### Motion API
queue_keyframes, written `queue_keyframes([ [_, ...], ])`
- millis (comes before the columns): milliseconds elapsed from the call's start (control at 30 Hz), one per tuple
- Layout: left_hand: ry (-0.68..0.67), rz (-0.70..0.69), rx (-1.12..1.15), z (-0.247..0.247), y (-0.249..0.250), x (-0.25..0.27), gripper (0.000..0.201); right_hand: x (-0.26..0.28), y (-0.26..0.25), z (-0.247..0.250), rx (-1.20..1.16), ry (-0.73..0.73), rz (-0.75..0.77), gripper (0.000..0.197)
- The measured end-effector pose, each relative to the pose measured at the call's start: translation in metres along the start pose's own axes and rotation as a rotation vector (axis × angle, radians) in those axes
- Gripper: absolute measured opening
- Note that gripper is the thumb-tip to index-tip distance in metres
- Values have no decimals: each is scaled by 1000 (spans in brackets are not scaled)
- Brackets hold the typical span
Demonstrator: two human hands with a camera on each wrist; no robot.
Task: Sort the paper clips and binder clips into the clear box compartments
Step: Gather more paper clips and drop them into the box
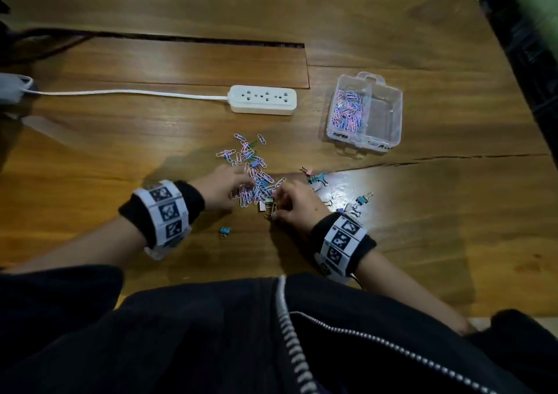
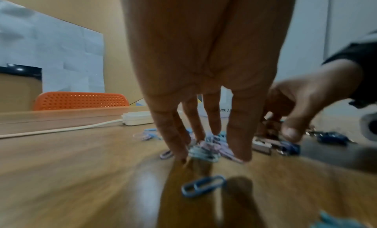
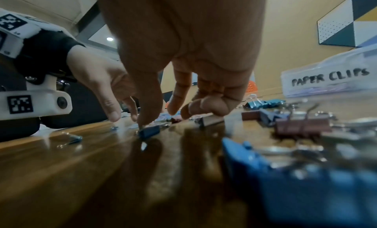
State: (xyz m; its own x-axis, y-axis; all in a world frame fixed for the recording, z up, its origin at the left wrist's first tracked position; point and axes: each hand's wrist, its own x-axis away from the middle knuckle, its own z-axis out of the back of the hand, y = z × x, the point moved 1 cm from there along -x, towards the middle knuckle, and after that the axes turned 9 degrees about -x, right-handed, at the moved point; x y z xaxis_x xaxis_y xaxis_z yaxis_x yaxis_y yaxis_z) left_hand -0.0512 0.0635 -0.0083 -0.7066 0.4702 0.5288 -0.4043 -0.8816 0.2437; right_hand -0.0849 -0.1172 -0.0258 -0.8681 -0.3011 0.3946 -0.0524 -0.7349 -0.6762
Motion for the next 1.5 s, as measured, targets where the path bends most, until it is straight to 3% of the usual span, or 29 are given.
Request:
queue_keyframes([
  [133,101,-27,-95,-16,5,0,62,7,-4,-5,36,1,22,26],
  [300,229,-12,-21,-23,14,7,40,11,-1,-1,91,12,-10,22],
  [567,253,-28,-48,-20,16,9,16,13,0,-4,20,61,-94,15],
  [800,204,107,357,-15,7,4,7,15,2,1,-117,70,-188,23],
  [867,211,117,459,-13,3,4,14,17,2,4,-121,55,-207,25],
  [967,171,127,561,-12,-3,3,28,20,0,9,-162,79,-227,12],
  [1033,136,188,772,-10,-3,4,23,20,0,12,-332,136,-260,22],
  [1100,117,240,1097,-6,1,5,17,19,-1,16,-714,148,-295,28],
  [1167,151,251,1306,-4,3,5,26,15,-3,18,-1111,109,-305,28],
  [1267,156,193,1470,-4,6,5,28,8,-9,18,-1331,68,-263,27],
  [1400,91,132,1422,-6,8,4,24,-1,-15,9,-1173,170,-230,31],
  [1500,92,171,1162,-7,11,2,25,-5,-14,-6,-713,134,-201,32],
])
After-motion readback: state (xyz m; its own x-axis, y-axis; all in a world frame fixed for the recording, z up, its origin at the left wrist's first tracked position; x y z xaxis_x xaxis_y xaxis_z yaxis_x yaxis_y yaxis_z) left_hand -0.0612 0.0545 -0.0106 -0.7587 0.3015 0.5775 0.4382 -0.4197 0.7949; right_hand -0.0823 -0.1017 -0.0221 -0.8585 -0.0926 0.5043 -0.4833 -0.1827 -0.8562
